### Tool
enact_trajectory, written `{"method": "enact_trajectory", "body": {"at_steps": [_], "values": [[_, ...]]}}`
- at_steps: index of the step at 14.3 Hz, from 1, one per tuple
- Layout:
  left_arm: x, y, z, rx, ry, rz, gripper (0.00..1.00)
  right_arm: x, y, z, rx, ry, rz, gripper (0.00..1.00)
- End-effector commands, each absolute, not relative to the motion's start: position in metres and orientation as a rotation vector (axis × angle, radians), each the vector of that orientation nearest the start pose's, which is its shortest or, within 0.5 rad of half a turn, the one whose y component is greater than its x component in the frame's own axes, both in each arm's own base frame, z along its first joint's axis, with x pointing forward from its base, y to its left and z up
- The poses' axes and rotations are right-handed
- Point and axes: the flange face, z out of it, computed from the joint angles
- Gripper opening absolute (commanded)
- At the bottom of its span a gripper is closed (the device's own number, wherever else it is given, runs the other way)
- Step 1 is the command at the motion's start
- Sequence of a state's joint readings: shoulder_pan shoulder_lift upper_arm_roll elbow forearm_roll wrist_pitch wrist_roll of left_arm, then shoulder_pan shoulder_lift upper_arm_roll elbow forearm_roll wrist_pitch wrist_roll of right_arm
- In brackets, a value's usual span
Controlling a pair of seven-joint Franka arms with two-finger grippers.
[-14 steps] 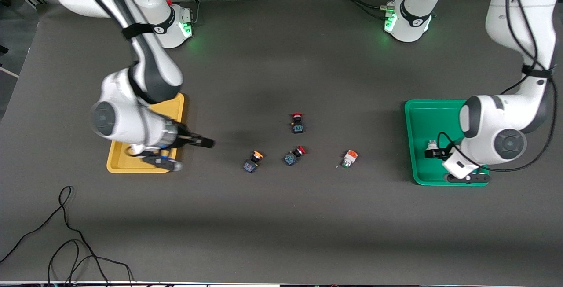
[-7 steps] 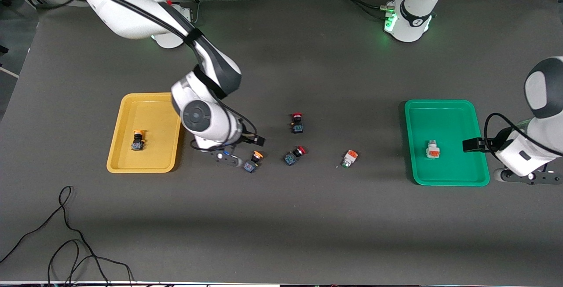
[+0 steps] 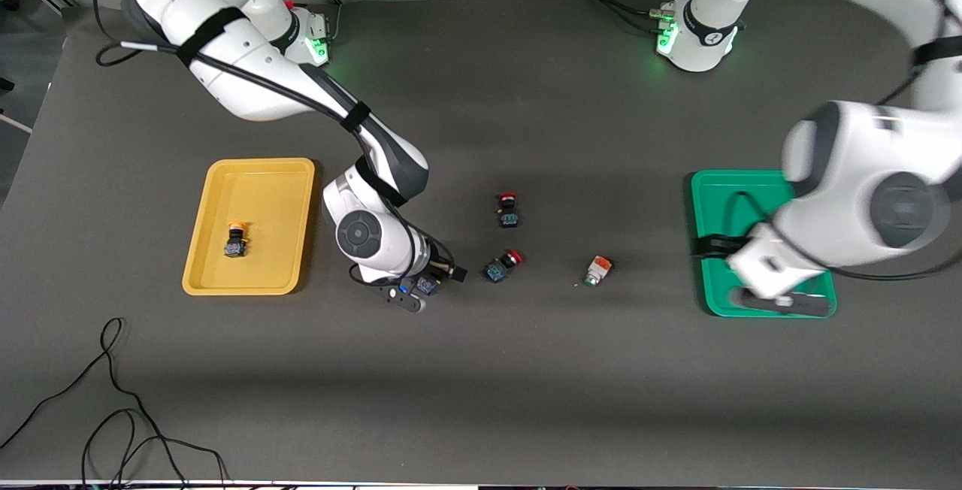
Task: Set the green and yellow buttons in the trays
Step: 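Reach both grippers to the second yellow-capped and green-capped buttons, then close both grippers on the second pair of buttons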
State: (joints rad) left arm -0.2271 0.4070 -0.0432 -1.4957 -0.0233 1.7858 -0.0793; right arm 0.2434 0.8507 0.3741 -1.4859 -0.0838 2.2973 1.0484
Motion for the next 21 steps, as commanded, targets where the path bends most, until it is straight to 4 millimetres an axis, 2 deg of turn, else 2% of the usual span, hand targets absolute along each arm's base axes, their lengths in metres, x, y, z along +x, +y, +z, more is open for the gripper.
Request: {"method": "enact_trajectory", "body": {"at_steps": [1, 3, 4, 5, 8, 10, 11, 13, 15, 18, 19, 20, 21], "values": [[0.630, -0.238, 0.417, -3.116, 0.409, 0.186, 1.00, 0.615, 0.381, 0.188, -2.898, 0.763, 0.188, 0.76], [0.618, -0.273, 0.403, -3.101, 0.483, 0.213, 1.00, 0.614, 0.380, 0.183, -2.910, 0.757, 0.184, 0.39], [0.616, -0.280, 0.400, -3.099, 0.491, 0.218, 1.00, 0.614, 0.377, 0.180, -2.918, 0.758, 0.186, 0.14], [0.618, -0.282, 0.386, -3.099, 0.485, 0.221, 1.00, 0.613, 0.376, 0.178, -2.926, 0.754, 0.185, 0.00], [0.620, -0.283, 0.318, -3.090, 0.479, 0.239, 1.00, 0.615, 0.370, 0.178, -2.944, 0.747, 0.172, 0.00], [0.619, -0.280, 0.280, -3.091, 0.472, 0.234, 1.00, 0.623, 0.360, 0.195, -2.956, 0.760, 0.175, 0.00], [0.621, -0.282, 0.256, -3.095, 0.468, 0.215, 1.00, 0.630, 0.351, 0.217, -2.964, 0.765, 0.169, 0.00], [0.619, -0.286, 0.228, -3.089, 0.477, 0.228, 1.00, 0.636, 0.340, 0.256, -3.009, 0.750, 0.188, 0.00], [0.614, -0.288, 0.209, -3.089, 0.473, 0.228, 1.00, 0.642, 0.320, 0.301, -3.085, 0.673, 0.253, 0.00], [0.603, -0.289, 0.187, -3.094, 0.466, 0.197, 1.00, 0.637, 0.269, 0.373, -3.095, 0.533, 0.306, 0.00], [0.603, -0.289, 0.187, -3.095, 0.436, 0.199, 1.00, 0.631, 0.248, 0.387, -3.111, 0.471, 0.302, 0.00], [0.599, -0.297, 0.187, -3.095, 0.426, 0.201, 0.98, 0.620, 0.232, 0.393, -3.127, 0.397, 0.305, 0.00], [0.596, -0.300, 0.188, -3.092, 0.412, 0.209, 0.88, 0.608, 0.216, 0.394, -3.138, 0.341, 0.307, 0.00]]}}
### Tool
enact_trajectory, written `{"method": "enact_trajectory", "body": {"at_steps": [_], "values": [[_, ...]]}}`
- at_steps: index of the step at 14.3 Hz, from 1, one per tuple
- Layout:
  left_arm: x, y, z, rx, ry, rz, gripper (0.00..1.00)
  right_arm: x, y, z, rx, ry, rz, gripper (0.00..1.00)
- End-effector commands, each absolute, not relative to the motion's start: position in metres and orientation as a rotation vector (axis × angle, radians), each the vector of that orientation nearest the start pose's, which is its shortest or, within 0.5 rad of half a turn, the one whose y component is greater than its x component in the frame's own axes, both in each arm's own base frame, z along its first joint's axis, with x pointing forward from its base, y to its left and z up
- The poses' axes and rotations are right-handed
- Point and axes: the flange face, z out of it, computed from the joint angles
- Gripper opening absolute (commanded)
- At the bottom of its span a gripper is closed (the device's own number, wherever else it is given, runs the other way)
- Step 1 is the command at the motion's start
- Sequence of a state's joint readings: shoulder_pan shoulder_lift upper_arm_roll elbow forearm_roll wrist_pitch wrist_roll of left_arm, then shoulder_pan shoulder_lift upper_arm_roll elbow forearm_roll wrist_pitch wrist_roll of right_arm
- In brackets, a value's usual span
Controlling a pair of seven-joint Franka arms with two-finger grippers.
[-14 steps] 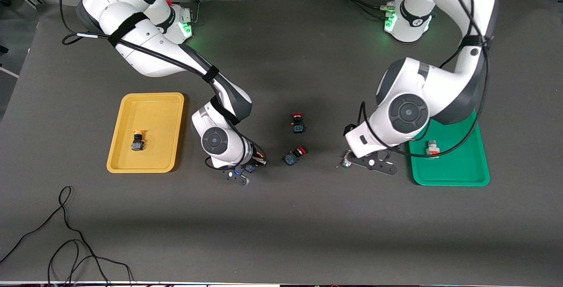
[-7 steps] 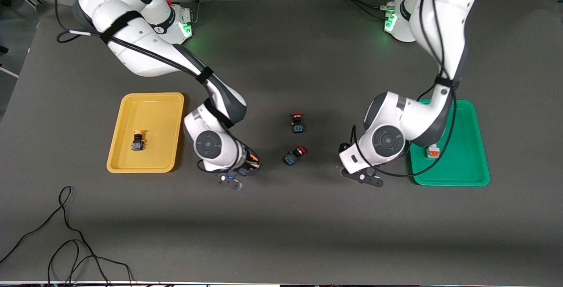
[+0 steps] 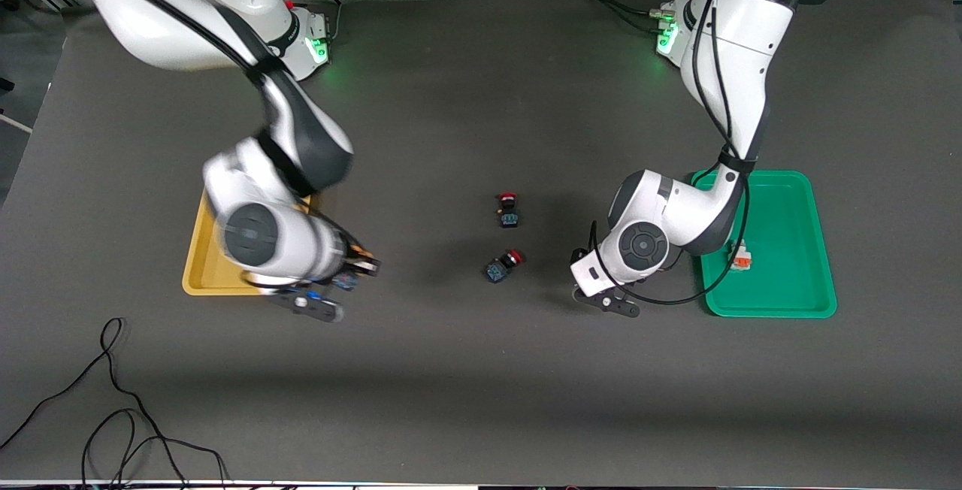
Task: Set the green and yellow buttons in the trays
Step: 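Close both grippers on the second pair of buttons, then carry both buttons into the same-coloured trays and open both grippers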
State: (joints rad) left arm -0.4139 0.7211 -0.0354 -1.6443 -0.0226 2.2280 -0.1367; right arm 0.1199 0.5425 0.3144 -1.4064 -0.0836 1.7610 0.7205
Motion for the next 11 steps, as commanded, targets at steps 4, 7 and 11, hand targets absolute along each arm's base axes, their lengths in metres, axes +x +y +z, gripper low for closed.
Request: {"method": "enact_trajectory", "body": {"at_steps": [4, 7, 11], "values": [[0.598, -0.298, 0.191, -3.100, 0.360, 0.213, 0.26, 0.571, 0.127, 0.391, -3.182, 0.125, 0.264, 0.00], [0.602, -0.298, 0.210, -3.117, 0.310, 0.184, 0.25, 0.534, 0.062, 0.364, -3.172, 0.059, 0.160, 0.00], [0.607, -0.286, 0.340, -3.141, 0.050, 0.193, 0.23, 0.507, 0.007, 0.293, -3.166, 0.015, 0.062, 0.00]]}}
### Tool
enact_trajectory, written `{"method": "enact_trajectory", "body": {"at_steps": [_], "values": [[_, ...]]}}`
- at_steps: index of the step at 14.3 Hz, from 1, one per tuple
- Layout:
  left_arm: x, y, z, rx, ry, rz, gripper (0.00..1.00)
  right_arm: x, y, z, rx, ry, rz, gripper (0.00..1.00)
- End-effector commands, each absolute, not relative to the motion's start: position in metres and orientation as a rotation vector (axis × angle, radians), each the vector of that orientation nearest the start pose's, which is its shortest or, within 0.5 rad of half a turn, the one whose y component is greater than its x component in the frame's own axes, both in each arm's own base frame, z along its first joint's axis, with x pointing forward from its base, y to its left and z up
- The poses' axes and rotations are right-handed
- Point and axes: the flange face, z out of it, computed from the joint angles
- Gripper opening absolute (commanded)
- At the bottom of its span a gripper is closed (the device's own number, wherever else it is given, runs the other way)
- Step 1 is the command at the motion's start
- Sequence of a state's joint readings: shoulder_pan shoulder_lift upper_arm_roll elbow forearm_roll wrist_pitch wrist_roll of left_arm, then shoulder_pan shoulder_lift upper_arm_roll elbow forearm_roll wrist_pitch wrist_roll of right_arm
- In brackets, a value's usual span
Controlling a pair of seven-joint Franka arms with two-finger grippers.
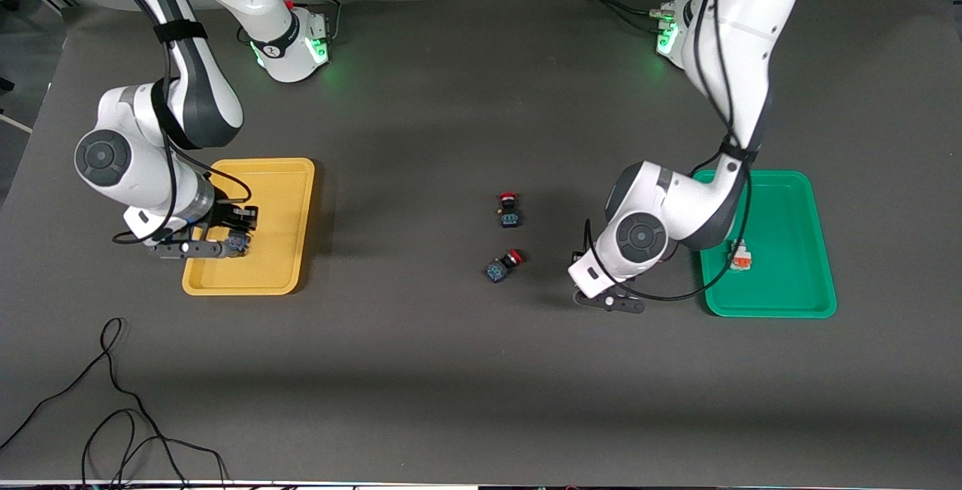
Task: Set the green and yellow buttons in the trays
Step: 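Carry both buttons into the same-coloured trays and open both grippers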
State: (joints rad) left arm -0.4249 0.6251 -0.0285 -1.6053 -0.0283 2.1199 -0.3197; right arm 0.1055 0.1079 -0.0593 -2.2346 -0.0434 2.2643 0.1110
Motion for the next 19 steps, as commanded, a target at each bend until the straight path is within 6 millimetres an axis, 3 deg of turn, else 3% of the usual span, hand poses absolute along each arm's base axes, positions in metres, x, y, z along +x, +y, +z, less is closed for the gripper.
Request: {"method": "enact_trajectory", "body": {"at_steps": [1, 2, 4, 5, 7, 8, 9, 10, 12, 14, 16, 19], "values": [[0.605, -0.281, 0.373, -3.160, 0.015, 0.222, 0.22, 0.502, -0.002, 0.275, -3.170, 0.015, 0.043, 0.00], [0.605, -0.272, 0.400, -3.172, -0.012, 0.241, 0.21, 0.499, -0.003, 0.257, -3.171, 0.020, 0.042, 0.00], [0.608, -0.227, 0.437, -3.172, -0.086, 0.262, 0.21, 0.499, -0.004, 0.225, -3.170, 0.052, 0.070, 0.00], [0.614, -0.193, 0.449, -3.167, -0.147, 0.264, 0.20, 0.500, -0.002, 0.214, -3.141, 0.119, 0.064, 0.00], [0.620, -0.133, 0.455, -3.164, -0.099, 0.321, 0.19, 0.499, 0.007, 0.203, -3.109, 0.167, 0.079, 0.00], [0.626, -0.092, 0.454, -3.174, -0.089, 0.329, 0.18, 0.500, 0.011, 0.204, -3.109, 0.161, 0.079, 0.17], [0.630, -0.057, 0.452, -3.185, -0.081, 0.330, 0.18, 0.502, 0.013, 0.208, -3.107, 0.163, 0.077, 0.74], [0.632, -0.029, 0.446, -3.176, -0.052, 0.337, 0.17, 0.504, 0.013, 0.217, -3.104, 0.162, 0.058, 1.00], [0.630, 0.024, 0.431, -3.142, -0.010, 0.350, 0.17, 0.518, 0.014, 0.247, -3.091, 0.143, 0.094, 1.00], [0.628, 0.061, 0.403, -3.137, 0.022, 0.355, 0.17, 0.542, 0.016, 0.295, -3.072, 0.117, 0.190, 1.00], [0.616, 0.082, 0.353, -3.097, 0.046, 0.332, 0.17, 0.560, 0.014, 0.355, -3.066, 0.093, 0.181, 1.00], [0.590, 0.099, 0.274, -3.068, 0.072, 0.252, 0.17, 0.571, 0.010, 0.440, -3.059, 0.015, 0.068, 1.00]]}}
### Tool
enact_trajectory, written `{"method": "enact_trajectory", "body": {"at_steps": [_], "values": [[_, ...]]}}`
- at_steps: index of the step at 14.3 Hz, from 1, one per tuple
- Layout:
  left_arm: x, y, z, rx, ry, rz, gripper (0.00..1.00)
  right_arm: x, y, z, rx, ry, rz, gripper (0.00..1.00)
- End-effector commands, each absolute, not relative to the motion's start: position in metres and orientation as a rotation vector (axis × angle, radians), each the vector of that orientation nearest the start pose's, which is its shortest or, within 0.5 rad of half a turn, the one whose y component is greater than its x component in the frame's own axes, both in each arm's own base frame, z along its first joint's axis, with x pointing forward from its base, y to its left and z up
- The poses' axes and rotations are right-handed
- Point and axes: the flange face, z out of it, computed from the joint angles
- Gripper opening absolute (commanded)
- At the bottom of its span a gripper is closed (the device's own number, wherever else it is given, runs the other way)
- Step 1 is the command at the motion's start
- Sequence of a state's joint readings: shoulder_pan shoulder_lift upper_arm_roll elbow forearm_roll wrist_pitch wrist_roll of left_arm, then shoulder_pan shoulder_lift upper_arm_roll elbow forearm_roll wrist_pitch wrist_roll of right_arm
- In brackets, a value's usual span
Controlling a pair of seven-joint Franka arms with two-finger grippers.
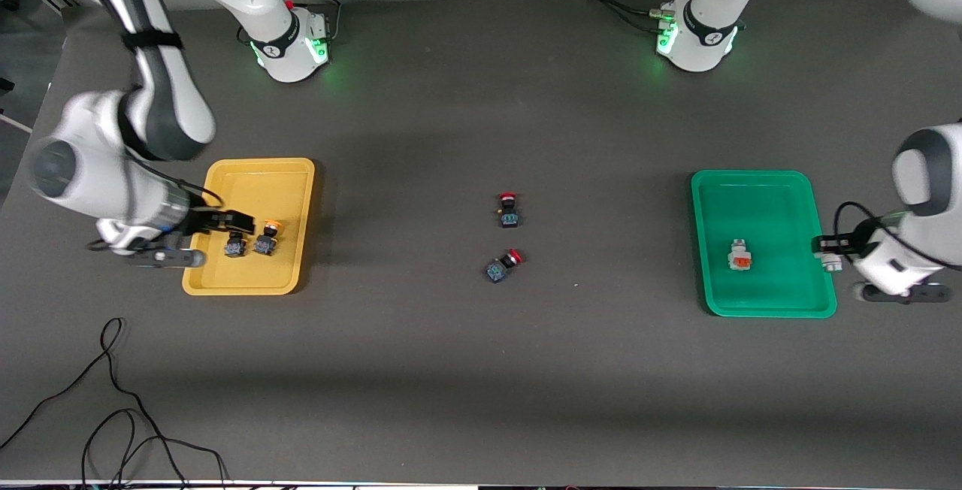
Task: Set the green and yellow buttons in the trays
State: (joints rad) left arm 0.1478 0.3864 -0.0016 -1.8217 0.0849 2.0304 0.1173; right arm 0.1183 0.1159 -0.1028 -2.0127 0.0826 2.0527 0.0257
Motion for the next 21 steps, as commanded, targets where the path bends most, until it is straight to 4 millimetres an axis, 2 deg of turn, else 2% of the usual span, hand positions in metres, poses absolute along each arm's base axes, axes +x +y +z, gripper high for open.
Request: {"method": "enact_trajectory", "body": {"at_steps": [1, 3, 4, 5, 6, 7, 8, 9, 11, 13, 15, 17, 18, 19, 21], "values": [[0.584, 0.100, 0.249, -3.074, 0.074, 0.247, 0.17, 0.576, 0.002, 0.469, -3.059, 0.026, 0.039, 1.00], [0.581, 0.099, 0.213, -3.074, 0.095, 0.249, 0.18, 0.585, -0.015, 0.523, -3.086, 0.040, 0.022, 1.00], [0.581, 0.099, 0.206, -3.075, 0.097, 0.254, 0.18, 0.589, -0.018, 0.551, -3.112, 0.032, -0.003, 1.00], [0.581, 0.100, 0.205, -3.075, 0.101, 0.258, 0.24, 0.592, -0.021, 0.570, -3.135, 0.025, -0.021, 1.00], [0.582, 0.100, 0.208, -3.075, 0.142, 0.267, 0.56, 0.591, -0.021, 0.584, -3.140, 0.025, -0.021, 1.00], [0.581, 0.101, 0.211, -3.074, 0.163, 0.273, 0.91, 0.589, -0.022, 0.596, -3.139, 0.029, -0.038, 1.00], [0.582, 0.103, 0.214, -3.074, 0.161, 0.282, 1.00, 0.586, -0.026, 0.607, -3.138, 0.039, -0.059, 1.00], [0.587, 0.106, 0.225, -3.073, 0.167, 0.281, 1.00, 0.583, -0.027, 0.616, -3.139, 0.046, -0.083, 1.00], [0.600, 0.110, 0.278, -3.065, 0.160, 0.309, 1.00, 0.577, -0.040, 0.618, -3.139, 0.082, -0.067, 1.00], [0.610, 0.111, 0.350, -3.064, 0.146, 0.354, 1.00, 0.572, -0.050, 0.622, -3.135, 0.106, -0.062, 1.00], [0.611, 0.111, 0.415, -3.097, 0.184, 0.377, 1.00, 0.566, -0.038, 0.631, -3.097, 0.107, -0.054, 1.00], [0.600, 0.109, 0.474, -3.139, 0.196, 0.376, 1.00, 0.566, -0.032, 0.627, -3.053, 0.089, -0.043, 1.00], [0.590, 0.107, 0.500, -3.140, 0.196, 0.364, 1.00, 0.562, -0.029, 0.613, -3.045, 0.086, 0.020, 1.00], [0.579, 0.103, 0.527, -3.137, 0.199, 0.324, 1.00, 0.552, -0.026, 0.606, -3.038, 0.081, 0.013, 1.00], [0.562, 0.087, 0.561, -3.132, 0.215, 0.295, 1.00, 0.533, -0.026, 0.593, -3.027, 0.081, -0.038, 1.00]]}}
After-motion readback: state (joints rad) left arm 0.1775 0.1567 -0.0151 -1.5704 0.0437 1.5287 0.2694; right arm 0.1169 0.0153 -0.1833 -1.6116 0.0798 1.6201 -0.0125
